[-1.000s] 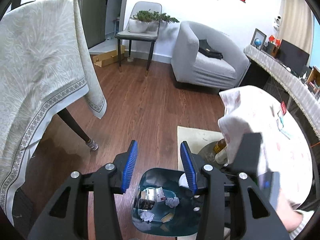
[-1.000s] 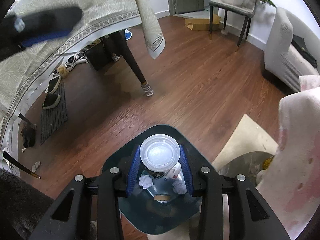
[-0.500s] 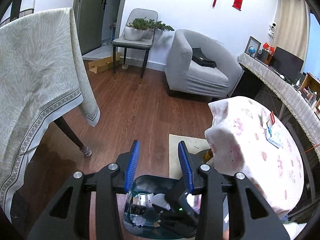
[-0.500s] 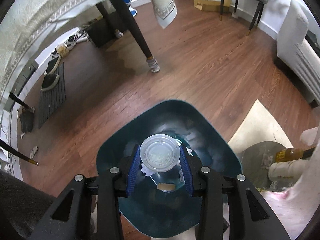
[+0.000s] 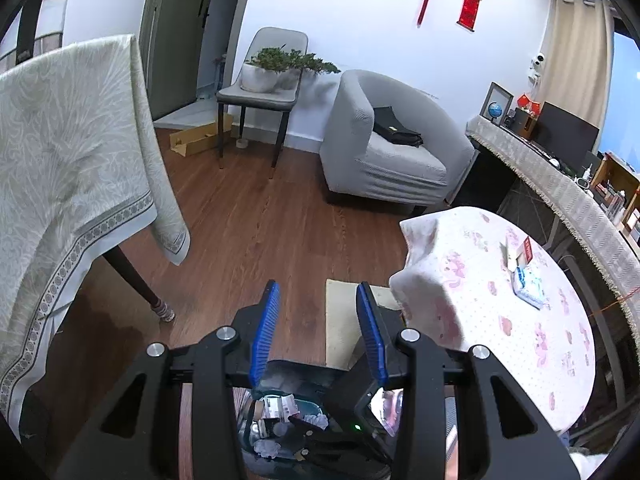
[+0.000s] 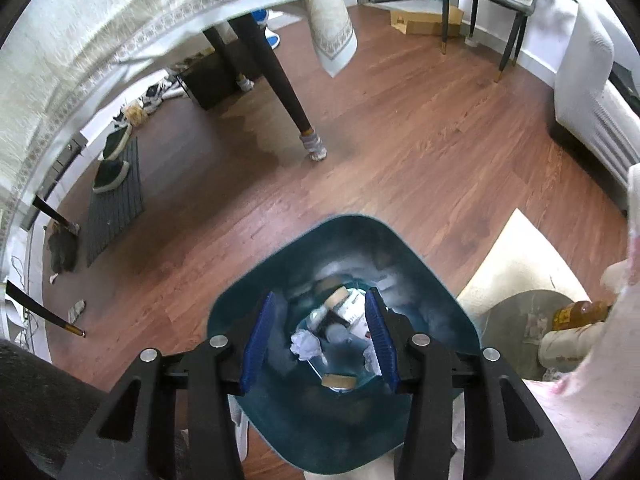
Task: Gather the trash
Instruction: 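Open the left tool over the bin while the right tool releases the lid, then move both tools back over the table toward the blue tissue pack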
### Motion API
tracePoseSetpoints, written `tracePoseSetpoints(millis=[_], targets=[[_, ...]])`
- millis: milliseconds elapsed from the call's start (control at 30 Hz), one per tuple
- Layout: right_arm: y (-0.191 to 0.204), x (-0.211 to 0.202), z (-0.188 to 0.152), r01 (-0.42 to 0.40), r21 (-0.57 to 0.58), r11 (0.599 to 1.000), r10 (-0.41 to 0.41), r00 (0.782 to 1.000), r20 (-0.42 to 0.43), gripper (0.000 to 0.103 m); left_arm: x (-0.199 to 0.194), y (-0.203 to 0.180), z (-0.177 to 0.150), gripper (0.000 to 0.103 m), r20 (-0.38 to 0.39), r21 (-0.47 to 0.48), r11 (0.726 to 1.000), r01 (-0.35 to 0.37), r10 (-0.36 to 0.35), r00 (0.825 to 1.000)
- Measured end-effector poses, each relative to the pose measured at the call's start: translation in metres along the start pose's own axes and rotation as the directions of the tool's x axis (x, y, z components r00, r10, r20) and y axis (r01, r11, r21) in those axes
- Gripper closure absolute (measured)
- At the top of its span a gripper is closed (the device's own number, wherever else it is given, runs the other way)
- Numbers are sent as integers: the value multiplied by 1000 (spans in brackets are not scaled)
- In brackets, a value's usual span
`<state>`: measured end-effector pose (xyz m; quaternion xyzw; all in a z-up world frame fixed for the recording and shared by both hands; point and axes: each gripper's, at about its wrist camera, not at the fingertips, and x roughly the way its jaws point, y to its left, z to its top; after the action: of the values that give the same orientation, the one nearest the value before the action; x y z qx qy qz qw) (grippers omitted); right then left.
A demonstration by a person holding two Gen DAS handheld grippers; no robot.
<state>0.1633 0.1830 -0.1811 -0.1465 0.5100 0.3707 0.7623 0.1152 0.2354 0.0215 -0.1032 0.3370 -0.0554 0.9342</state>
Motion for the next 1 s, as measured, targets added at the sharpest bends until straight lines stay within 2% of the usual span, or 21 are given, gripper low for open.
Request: tracePoseSetpoints(millis=[300, 633, 800, 1000], targets=[[6, -79, 0, -32, -34, 999, 37, 987, 157, 56, -9, -24, 13, 62, 41, 16, 1000, 6, -7, 999], [-18, -143, -14, 22, -6, 1000, -19, 966, 258, 56, -10, -64, 21, 61, 66, 60, 998, 23, -27, 997], [-41, -174, -23, 66, 30, 997, -72, 952, 299, 56, -9, -82, 27, 55, 75, 80, 996, 34, -40, 996], [-87, -208, -42, 110, 136, 985, -150, 930, 336, 56, -8, -108, 29, 38, 91, 109, 991, 72, -82, 993]])
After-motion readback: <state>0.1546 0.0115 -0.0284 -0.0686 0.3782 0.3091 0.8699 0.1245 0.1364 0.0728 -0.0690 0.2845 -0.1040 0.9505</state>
